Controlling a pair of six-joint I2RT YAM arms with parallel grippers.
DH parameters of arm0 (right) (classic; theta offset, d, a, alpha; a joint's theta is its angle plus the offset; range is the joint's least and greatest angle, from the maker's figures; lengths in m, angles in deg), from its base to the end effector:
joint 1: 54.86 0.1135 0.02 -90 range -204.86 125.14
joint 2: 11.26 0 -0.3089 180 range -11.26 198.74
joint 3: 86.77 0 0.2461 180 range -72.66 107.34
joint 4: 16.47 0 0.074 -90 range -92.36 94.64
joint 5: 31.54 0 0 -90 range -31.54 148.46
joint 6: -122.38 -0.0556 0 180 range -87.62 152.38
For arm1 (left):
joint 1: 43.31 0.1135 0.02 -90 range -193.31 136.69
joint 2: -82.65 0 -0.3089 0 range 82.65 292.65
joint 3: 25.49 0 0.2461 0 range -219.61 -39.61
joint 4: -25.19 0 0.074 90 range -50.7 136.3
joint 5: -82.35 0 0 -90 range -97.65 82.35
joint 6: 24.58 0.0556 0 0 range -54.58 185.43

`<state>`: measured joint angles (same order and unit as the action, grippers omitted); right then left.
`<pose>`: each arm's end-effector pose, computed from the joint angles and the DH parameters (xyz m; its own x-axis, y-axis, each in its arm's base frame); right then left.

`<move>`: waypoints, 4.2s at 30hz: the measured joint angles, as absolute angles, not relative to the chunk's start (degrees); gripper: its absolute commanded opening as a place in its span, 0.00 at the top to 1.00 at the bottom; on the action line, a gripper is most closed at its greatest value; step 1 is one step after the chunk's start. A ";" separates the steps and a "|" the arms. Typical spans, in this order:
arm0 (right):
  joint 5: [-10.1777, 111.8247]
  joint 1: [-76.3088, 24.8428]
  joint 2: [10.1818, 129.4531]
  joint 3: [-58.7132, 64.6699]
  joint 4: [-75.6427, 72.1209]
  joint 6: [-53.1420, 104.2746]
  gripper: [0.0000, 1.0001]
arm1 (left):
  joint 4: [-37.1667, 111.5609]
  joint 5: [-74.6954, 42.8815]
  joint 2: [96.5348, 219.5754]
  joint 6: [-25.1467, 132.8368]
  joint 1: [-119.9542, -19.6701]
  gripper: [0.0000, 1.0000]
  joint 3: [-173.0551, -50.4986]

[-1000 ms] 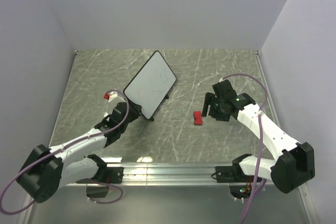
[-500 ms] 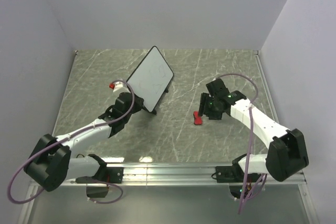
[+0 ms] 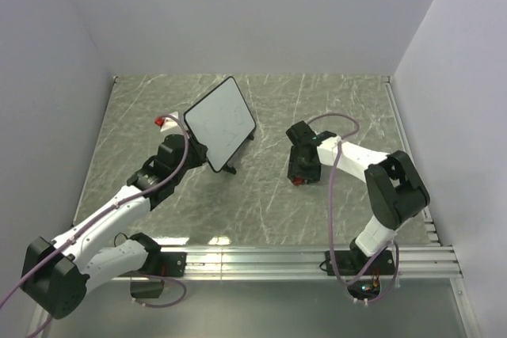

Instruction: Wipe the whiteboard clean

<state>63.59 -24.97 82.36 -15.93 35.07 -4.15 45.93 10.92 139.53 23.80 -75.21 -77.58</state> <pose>0.2638 0.1459 0.2019 -0.9537 0.1356 -0.2684 0.1149 0.9891 0.0917 0.1883 -0.0964 0.2971 -0.4442 -0.4651 -0.7657 -0.0509 0.8664 -0.4967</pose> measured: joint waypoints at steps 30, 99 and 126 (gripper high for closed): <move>69.27 -24.62 91.50 -9.19 30.68 -5.40 1.00 | 57.26 8.89 142.68 25.92 -74.78 1.00 -87.07; 52.75 -1.54 80.22 -4.47 11.53 -16.66 1.00 | 58.61 -11.11 128.73 15.51 -69.07 1.00 -78.20; 49.65 -8.51 85.14 -1.74 11.32 -17.03 1.00 | 66.09 -8.29 137.43 28.45 -70.80 1.00 -88.75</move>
